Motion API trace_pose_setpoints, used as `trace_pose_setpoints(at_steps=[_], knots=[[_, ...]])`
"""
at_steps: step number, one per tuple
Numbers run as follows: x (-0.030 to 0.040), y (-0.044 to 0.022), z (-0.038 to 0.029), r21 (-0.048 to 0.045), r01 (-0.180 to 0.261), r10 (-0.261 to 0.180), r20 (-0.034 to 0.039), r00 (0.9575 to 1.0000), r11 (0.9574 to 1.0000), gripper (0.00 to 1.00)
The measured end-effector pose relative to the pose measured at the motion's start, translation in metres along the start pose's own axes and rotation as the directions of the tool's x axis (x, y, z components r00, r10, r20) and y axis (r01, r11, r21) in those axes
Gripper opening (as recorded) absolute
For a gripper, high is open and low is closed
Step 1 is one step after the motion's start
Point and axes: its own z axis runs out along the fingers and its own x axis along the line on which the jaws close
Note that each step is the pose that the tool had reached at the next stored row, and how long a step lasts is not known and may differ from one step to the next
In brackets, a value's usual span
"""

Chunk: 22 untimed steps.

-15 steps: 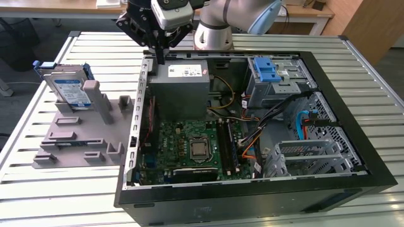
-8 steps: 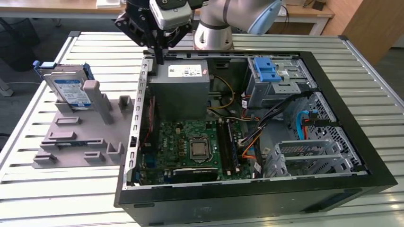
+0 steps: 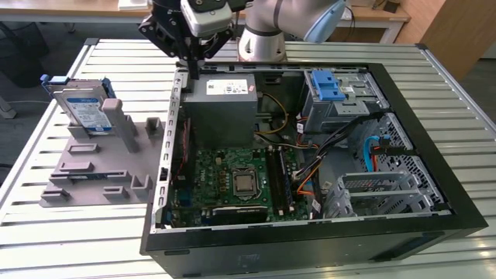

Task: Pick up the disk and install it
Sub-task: 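Reach for the disk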

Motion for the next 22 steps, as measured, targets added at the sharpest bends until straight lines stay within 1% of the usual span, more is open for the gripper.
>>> trace_pose_setpoints(at_steps=[6,8,22], knots=[[0.0017,-0.0001,0.0002,0.0,0.0,0.0,0.0,1.0,1.0,0.11],[0.0042,-0.0003,0.0003,0.0,0.0,0.0,0.0,1.0,1.0,0.11],[0.0072,-0.0006,0.0006,0.0,0.0,0.0,0.0,1.0,1.0,0.11]])
